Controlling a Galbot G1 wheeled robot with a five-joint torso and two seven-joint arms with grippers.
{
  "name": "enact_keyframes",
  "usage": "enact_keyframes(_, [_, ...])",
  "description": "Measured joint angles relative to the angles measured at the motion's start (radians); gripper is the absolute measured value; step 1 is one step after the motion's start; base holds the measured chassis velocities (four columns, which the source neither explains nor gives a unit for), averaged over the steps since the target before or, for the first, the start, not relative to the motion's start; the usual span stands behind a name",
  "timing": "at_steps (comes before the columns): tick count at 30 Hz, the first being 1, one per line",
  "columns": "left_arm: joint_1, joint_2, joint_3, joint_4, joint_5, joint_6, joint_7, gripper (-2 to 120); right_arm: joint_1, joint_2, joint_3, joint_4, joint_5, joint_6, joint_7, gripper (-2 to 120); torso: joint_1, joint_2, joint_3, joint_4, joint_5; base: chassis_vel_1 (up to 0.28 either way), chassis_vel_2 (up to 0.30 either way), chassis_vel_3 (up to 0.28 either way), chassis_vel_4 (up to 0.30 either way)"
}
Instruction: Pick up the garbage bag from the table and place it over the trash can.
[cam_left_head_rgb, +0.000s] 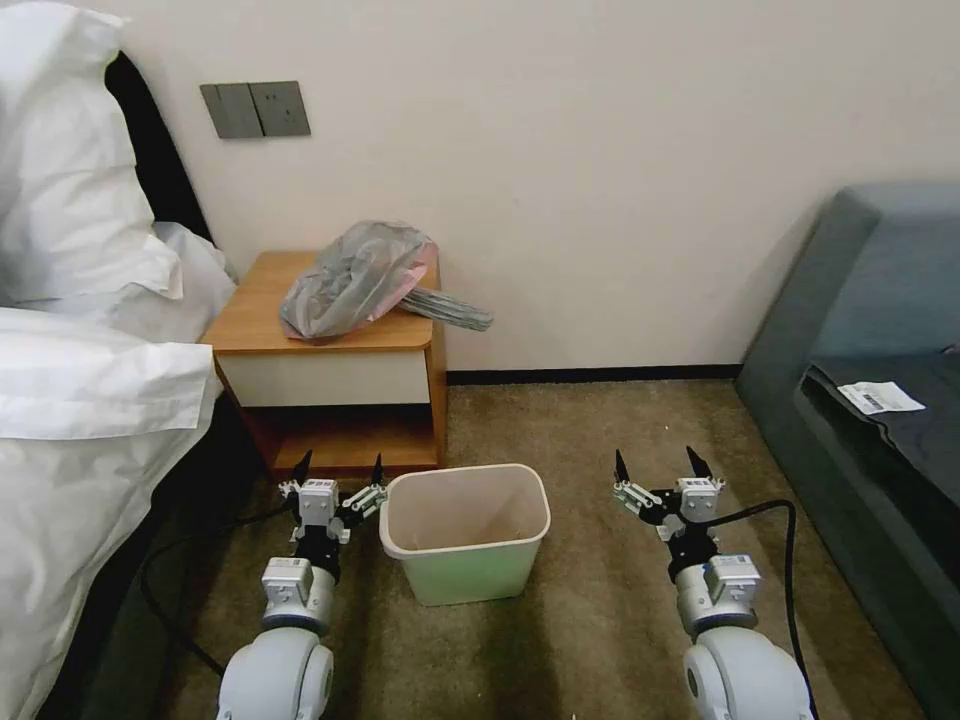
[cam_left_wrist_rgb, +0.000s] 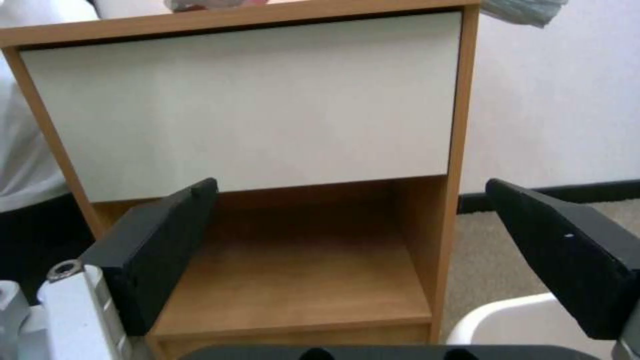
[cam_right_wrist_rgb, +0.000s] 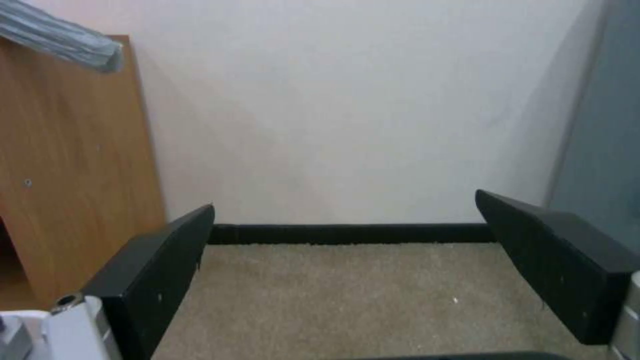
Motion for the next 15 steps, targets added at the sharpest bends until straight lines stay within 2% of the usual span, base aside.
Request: enact_keyframes(15, [0.000,0.000,0.000,0.000,0.000,0.000,0.000,100,0.000,0.000,0.000,0.000,0.000,0.000,0.000,100,0.000,0.000,0.000,0.0000,0.0000,0.000,0.000,0.000,0.000])
